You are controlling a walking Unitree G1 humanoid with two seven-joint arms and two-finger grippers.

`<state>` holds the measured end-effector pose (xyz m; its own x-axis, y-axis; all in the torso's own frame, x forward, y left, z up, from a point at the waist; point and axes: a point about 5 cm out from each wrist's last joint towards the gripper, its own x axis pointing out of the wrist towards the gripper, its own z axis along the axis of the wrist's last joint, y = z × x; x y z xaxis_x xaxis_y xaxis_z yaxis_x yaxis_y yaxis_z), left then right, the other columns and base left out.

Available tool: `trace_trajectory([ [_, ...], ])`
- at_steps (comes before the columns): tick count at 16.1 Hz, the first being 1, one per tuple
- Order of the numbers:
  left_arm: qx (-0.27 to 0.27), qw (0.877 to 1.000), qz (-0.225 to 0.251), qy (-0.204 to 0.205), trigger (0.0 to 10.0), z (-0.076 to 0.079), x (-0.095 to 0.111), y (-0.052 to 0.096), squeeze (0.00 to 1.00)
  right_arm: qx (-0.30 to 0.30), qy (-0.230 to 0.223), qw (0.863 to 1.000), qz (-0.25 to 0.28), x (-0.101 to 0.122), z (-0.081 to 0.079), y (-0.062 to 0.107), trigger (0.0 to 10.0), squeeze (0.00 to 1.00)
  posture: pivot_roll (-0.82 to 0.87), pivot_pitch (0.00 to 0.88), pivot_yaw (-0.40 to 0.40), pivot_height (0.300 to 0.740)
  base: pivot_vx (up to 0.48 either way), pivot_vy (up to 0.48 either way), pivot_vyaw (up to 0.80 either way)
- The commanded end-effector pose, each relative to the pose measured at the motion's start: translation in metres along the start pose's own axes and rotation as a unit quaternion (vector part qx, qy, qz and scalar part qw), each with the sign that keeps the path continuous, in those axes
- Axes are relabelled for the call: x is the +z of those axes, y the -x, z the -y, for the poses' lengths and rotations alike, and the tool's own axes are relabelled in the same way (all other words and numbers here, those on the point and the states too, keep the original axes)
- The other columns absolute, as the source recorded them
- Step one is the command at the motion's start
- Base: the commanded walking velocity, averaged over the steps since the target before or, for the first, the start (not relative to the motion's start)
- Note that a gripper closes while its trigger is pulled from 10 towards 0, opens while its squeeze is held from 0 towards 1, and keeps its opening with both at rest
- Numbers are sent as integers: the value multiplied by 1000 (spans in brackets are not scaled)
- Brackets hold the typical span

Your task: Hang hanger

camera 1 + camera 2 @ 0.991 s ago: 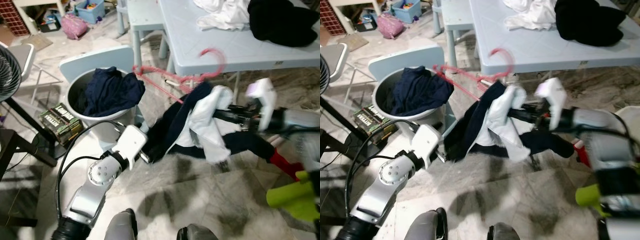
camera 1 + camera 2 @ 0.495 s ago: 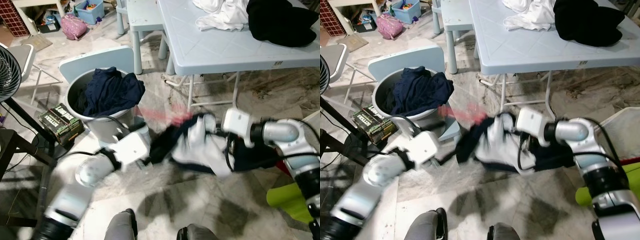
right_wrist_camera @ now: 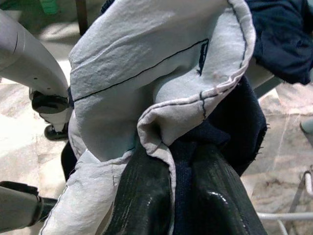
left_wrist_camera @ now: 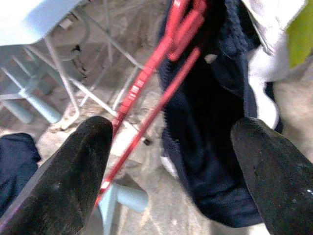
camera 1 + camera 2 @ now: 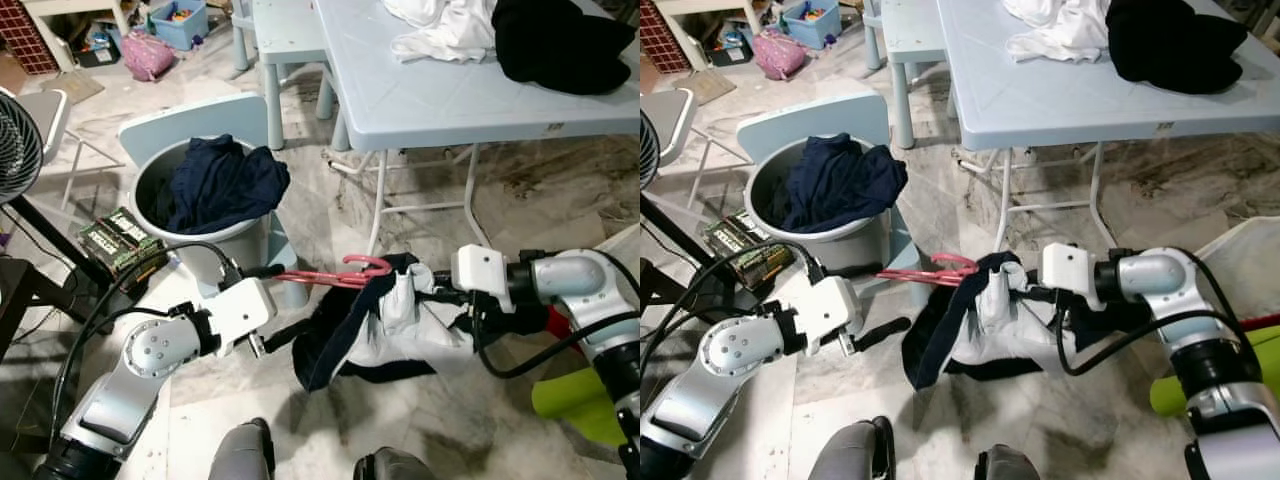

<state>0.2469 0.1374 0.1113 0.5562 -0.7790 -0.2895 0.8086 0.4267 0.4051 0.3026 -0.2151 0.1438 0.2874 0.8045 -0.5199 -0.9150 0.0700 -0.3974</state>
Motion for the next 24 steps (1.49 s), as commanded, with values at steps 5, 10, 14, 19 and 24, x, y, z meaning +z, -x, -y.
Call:
trace_trajectory([
  [5,-24,1000,11,-15,0,-11,4,-7,0,40,60,997,4,8,-1,7,10000,0,-5,122,0,740,0,0,0],
  [10,-25,999,13,-27,10000,-20,6,-12,0,46,76,996,1,10,1,7,10000,0,-8,123,5,740,0,0,0],
  [14,-58,998,24,-24,0,-18,5,-23,0,88,114,990,3,20,-2,4,10000,0,-14,122,6,740,0,0,0],
  [19,-98,995,17,-26,0,-17,1,-37,0,91,121,988,-1,22,-2,5,10000,0,-26,121,12,740,0,0,0],
  [24,-113,992,17,-57,0,-19,2,-48,0,92,127,988,-5,23,-3,5,10000,0,-36,120,23,740,0,0,0],
])
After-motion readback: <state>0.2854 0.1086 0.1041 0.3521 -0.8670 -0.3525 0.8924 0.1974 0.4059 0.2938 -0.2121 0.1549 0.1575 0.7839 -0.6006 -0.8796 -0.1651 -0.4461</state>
